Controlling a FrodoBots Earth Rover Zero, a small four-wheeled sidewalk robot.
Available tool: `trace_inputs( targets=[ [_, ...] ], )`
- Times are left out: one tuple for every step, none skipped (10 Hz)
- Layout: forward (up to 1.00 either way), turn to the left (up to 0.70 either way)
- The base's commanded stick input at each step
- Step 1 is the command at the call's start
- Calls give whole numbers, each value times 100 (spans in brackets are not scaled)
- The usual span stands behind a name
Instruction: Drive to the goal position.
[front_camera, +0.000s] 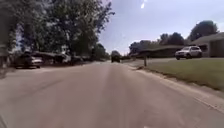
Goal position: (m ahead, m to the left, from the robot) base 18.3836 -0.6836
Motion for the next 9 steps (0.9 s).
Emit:
trace_inputs(
  targets=[
    [50,0],
    [50,0],
    [50,0],
    [50,0],
    [50,0],
    [50,0],
    [50,0],
    [50,0],
    [50,0]
  ],
)
